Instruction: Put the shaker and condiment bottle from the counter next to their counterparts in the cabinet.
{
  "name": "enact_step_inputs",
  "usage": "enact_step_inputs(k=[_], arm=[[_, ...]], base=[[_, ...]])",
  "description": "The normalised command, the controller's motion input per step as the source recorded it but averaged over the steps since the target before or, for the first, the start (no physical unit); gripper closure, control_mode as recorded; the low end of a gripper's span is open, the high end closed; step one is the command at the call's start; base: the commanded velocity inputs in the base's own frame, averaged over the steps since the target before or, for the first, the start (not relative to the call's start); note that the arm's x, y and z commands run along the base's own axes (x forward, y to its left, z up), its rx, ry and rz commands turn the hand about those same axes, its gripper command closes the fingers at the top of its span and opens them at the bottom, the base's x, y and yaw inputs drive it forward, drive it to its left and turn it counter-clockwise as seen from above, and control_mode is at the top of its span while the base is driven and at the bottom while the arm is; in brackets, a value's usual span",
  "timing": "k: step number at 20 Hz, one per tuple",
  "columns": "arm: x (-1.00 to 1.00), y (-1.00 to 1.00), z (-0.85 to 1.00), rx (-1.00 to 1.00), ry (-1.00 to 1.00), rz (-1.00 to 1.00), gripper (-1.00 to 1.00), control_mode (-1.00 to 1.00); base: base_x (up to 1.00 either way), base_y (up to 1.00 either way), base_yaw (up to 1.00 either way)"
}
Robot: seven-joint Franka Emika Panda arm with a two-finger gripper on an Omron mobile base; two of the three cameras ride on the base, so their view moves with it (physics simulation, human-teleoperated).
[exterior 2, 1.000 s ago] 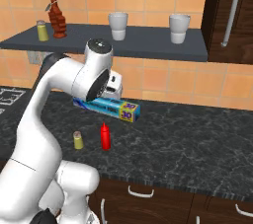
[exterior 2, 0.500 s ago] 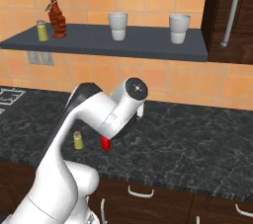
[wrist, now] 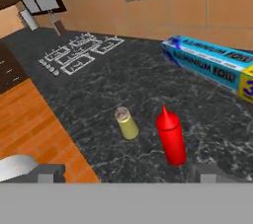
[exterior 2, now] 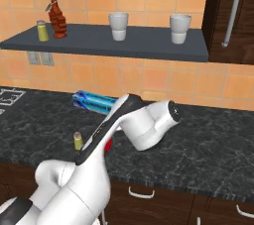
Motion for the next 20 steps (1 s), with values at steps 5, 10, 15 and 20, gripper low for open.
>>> enact_step_inputs(k=[5, 10, 15, 20], arm=[[0.58, -0.05, -0.15, 0.04, -0.09, 0.57, -1.00, -1.00], [0.05, -0.13, -0.08, 0.06, -0.16, 0.09, -1.00, -1.00], [-0.08, -0.02, -0.27, 0.07, -0.30, 0.00, -1.00, -1.00], [-0.01, 0.00, -0.44, 0.02, -0.08, -0.05, -1.00, -1.00]], base=[[0.00, 0.00, 0.00], [0.00, 0.00, 0.00], [0.00, 0.00, 0.00], [0.00, 0.00, 0.00]])
